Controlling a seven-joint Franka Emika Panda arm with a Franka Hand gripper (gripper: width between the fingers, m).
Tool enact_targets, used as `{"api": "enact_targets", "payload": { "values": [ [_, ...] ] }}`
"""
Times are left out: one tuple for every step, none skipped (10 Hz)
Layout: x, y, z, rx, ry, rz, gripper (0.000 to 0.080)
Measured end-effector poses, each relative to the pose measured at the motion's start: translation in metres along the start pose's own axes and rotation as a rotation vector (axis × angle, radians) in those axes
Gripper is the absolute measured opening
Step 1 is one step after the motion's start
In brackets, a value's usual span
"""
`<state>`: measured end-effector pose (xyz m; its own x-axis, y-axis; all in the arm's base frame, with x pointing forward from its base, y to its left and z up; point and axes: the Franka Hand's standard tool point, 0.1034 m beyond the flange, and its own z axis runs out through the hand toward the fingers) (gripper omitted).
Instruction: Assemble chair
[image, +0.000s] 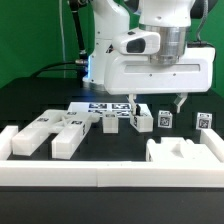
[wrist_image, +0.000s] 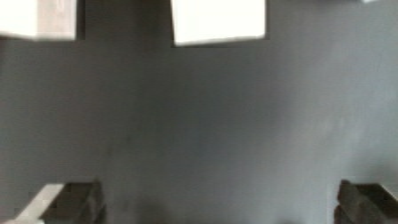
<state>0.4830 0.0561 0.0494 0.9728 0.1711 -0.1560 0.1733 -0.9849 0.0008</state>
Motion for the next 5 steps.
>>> {"api": "enact_targets", "payload": {
  "values": [
    [-0.004, 0.002, 0.004, 0.000, -0.074, 0.017, 0.0648],
    [-0.011, 0.004, 0.010, -0.002, -0.145, 0.035, 0.0648],
    [-0.021, 0.006, 0.015, -0.001, -0.236, 0.044, 0.0648],
    [-0.023, 0.007, 0.019, 0.003, -0.268, 0.050, 0.0648],
    [-0.031, 0.006, 0.018, 0.005, -0.354, 0.049, 0.0648]
  ]
}}
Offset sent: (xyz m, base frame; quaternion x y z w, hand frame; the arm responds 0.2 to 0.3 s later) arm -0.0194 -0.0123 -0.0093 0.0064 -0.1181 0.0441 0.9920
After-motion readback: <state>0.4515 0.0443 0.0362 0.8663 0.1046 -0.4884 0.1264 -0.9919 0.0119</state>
